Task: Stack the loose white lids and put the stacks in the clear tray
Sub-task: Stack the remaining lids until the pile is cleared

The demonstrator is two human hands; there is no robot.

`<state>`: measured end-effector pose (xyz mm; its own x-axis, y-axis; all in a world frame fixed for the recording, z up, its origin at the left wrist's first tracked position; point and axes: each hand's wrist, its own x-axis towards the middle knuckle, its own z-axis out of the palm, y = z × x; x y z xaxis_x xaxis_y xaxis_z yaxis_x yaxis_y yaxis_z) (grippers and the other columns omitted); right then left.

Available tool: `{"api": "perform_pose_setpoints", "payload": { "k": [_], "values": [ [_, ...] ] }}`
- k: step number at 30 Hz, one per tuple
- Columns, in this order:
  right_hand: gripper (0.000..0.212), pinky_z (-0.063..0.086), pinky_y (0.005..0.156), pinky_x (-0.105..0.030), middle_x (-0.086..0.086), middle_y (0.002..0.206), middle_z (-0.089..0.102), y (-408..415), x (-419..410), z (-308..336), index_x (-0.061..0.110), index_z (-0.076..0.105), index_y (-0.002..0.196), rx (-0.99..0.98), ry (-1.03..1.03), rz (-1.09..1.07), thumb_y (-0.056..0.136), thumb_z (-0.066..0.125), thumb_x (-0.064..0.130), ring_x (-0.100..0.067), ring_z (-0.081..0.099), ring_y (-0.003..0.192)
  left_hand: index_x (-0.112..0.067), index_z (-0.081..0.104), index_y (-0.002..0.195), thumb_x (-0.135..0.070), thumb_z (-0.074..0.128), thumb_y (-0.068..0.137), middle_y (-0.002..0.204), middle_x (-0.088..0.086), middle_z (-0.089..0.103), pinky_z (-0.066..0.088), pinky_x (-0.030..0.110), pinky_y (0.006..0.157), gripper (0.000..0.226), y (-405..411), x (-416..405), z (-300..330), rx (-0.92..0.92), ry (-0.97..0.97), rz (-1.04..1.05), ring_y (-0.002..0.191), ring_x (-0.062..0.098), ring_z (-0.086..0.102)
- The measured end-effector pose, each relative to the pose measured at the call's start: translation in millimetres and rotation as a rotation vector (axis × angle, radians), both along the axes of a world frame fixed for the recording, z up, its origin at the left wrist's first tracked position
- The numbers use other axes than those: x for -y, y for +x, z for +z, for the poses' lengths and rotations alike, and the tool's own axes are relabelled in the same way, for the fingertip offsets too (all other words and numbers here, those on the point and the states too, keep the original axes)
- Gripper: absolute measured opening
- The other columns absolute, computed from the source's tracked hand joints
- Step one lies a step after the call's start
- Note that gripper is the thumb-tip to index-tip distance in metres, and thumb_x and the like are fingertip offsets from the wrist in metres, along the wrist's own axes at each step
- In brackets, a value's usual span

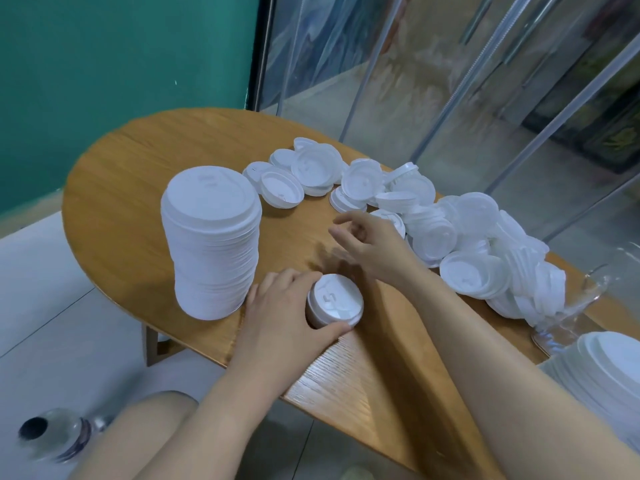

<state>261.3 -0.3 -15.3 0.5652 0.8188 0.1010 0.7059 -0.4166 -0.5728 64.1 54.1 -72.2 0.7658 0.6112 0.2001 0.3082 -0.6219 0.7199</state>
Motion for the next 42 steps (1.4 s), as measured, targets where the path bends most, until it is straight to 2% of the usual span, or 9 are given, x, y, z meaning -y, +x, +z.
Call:
{"api": "perform_pose_setpoints", "payload": {
  "k": [7,14,17,19,21,26,33,36,42],
  "values": [
    [0.055,0.042,0.106,-0.035,0.001,0.135,0.059,32,-83,-7,0.022,0.063,0.138,0.285,-0.041,0.220,0.089,0.079,0.040,-0.018,0.050,0.127,-0.048,0.051,0.129,-0.081,0.058,0.069,0.111,-0.029,0.044,0.018,0.018,0.090,0.069,5,1,-7,-0.005,0.034,0.015,0.104,-0.001,0.034],
    [0.058,0.046,0.105,-0.049,0.005,0.135,0.061,40,-126,-8,0.026,0.064,0.135,0.319,-0.159,0.311,0.089,0.067,0.060,-0.020,0.051,0.130,-0.051,0.045,0.134,-0.084,0.050,0.065,0.119,-0.030,0.043,0.019,0.019,0.091,0.076,7,-7,-7,-0.049,0.004,-0.020,0.113,-0.001,0.036],
    [0.042,0.042,0.111,-0.043,0.001,0.147,0.057,36,-121,-8,0.027,0.065,0.135,0.224,-0.153,0.287,0.097,0.066,0.045,-0.019,0.047,0.140,-0.053,0.040,0.135,-0.083,0.052,0.069,0.122,-0.031,0.040,0.018,0.019,0.092,0.074,6,-9,-3,-0.062,0.021,-0.030,0.115,-0.002,0.033],
    [0.026,0.048,0.106,-0.043,-0.001,0.135,0.067,35,-114,-8,0.024,0.070,0.126,0.177,-0.144,0.274,0.102,0.064,0.033,-0.020,0.058,0.127,-0.054,0.037,0.135,-0.082,0.055,0.073,0.123,-0.031,0.039,0.018,0.019,0.093,0.071,5,-8,-1,-0.069,0.037,-0.036,0.115,-0.003,0.031],
    [0.011,0.053,0.089,-0.048,0.002,0.104,0.073,31,-105,-6,0.024,0.070,0.104,0.170,-0.098,0.255,0.103,0.059,0.023,-0.022,0.065,0.097,-0.054,0.038,0.135,-0.081,0.056,0.074,0.122,-0.031,0.041,0.019,0.019,0.093,0.070,5,-8,-2,-0.066,0.037,-0.037,0.115,-0.002,0.032],
    [0.018,0.044,0.067,-0.034,0.010,0.075,0.061,21,-67,1,0.019,0.058,0.083,0.214,-0.028,0.155,0.100,0.060,0.015,-0.010,0.053,0.071,-0.050,0.043,0.137,-0.081,0.061,0.076,0.122,-0.031,0.042,0.018,0.018,0.091,0.071,6,-6,-2,-0.064,0.029,-0.027,0.115,0.000,0.034],
    [0.019,0.042,0.070,-0.027,0.017,0.080,0.060,15,-3,-7,0.026,0.060,0.081,0.177,-0.087,0.010,0.093,0.075,0.024,0.003,0.055,0.075,-0.048,0.047,0.134,-0.080,0.063,0.075,0.119,-0.027,0.047,0.030,0.030,0.098,0.069,6,-5,-1,-0.063,0.034,-0.027,0.115,0.007,0.039],
    [0.029,0.052,0.074,-0.036,0.012,0.082,0.059,14,20,-6,0.029,0.054,0.074,0.189,-0.063,-0.015,0.088,0.079,0.027,-0.005,0.056,0.077,-0.048,0.049,0.134,-0.078,0.066,0.074,0.116,-0.025,0.047,0.028,0.028,0.093,0.069,7,-5,-1,-0.059,0.026,-0.029,0.114,0.007,0.038],
    [0.041,0.046,0.066,-0.037,0.005,0.071,0.054,2,54,2,0.025,0.048,0.066,0.148,-0.001,-0.090,0.082,0.085,0.026,-0.018,0.052,0.069,-0.045,0.050,0.136,-0.078,0.066,0.074,0.119,-0.022,0.050,0.033,0.035,0.102,0.071,4,-4,0,-0.052,0.019,-0.030,0.115,0.009,0.040]
  ]
}}
